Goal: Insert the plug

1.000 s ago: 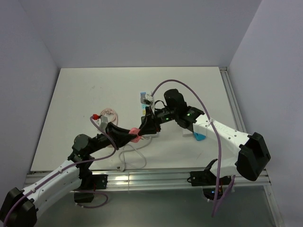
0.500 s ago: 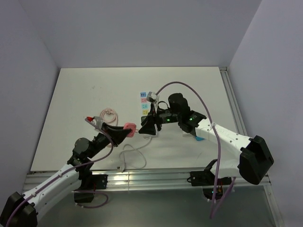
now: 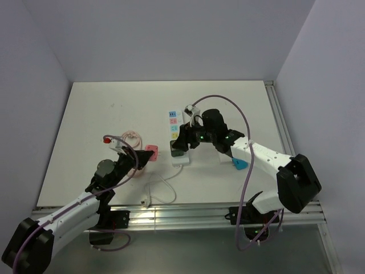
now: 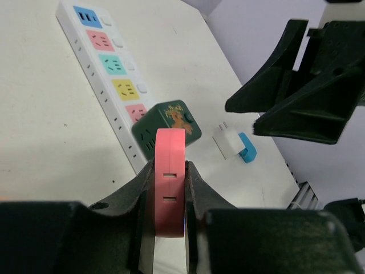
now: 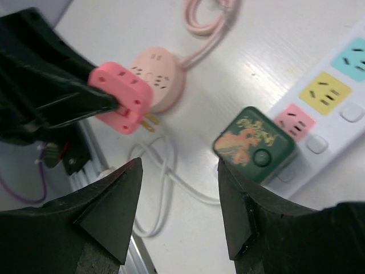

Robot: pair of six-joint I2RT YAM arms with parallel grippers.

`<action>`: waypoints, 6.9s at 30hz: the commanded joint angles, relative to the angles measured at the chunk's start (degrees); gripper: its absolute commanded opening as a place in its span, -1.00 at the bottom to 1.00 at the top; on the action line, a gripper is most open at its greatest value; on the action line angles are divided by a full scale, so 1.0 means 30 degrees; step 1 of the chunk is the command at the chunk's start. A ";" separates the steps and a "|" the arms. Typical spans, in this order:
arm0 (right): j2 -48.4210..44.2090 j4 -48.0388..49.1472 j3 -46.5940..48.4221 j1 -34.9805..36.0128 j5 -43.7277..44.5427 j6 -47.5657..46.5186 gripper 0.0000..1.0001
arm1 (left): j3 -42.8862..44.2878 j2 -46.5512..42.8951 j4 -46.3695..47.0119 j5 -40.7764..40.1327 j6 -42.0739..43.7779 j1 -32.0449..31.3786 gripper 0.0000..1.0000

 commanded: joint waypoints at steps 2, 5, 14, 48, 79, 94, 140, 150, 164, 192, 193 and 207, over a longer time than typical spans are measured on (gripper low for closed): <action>0.0932 -0.2033 0.1841 0.0220 0.3986 0.0163 0.30 | 0.1532 0.0335 0.0104 -0.0563 -0.0460 0.0453 -0.99; 0.1255 -0.2767 0.2163 0.0513 0.5282 0.0252 0.38 | 0.1855 0.0804 -0.0336 -0.0621 -0.0664 0.0600 -0.99; 0.3038 -0.5109 0.4475 0.1799 0.9703 -0.0011 0.43 | 0.3114 0.1742 -0.2532 -0.1383 -0.0988 0.1186 -0.99; 0.5739 -0.7690 0.4598 0.4058 1.3197 0.2390 0.14 | 0.4053 0.6783 0.0221 -0.0592 -0.2014 0.1245 -0.99; 0.8864 -0.5317 0.9543 0.8919 1.1351 0.1834 0.77 | 1.3397 -0.5258 -2.5765 -1.4448 -0.4065 0.1245 -0.99; 1.5549 -0.6078 1.7365 1.1031 1.6387 0.0193 0.82 | 1.5595 -0.6605 -2.7730 -1.6354 -0.2542 0.1245 -0.99; 1.0457 -0.7253 1.1692 0.5143 1.4573 0.5643 0.57 | 0.8303 -0.4440 -1.8855 -0.8565 -0.3184 0.1245 -0.99; 0.7760 -0.6576 0.6885 0.4556 1.7001 0.5234 0.51 | 0.7188 -0.2743 -1.6394 -0.7505 -0.4063 0.0543 -0.99; 0.8608 -0.7541 0.7553 0.3795 1.7793 0.3447 0.33 | 0.8067 0.0805 -1.5395 -1.1166 -0.5178 -0.3677 -0.99; 1.0837 -0.8102 0.9313 0.7105 1.7159 -0.1008 -0.03 | 0.9063 -0.2769 -1.9674 -0.9616 -0.3302 0.0893 -0.99; 1.0748 -0.7897 0.9255 0.7134 1.6369 -0.0921 -0.03 | 0.9092 -0.2769 -1.9703 -0.9616 -0.3302 0.0893 -1.00; 0.9402 -0.5406 0.6999 0.5435 1.0207 0.0076 0.79 | 0.9473 -0.3208 -2.0231 -0.9763 -0.2950 0.0922 -0.99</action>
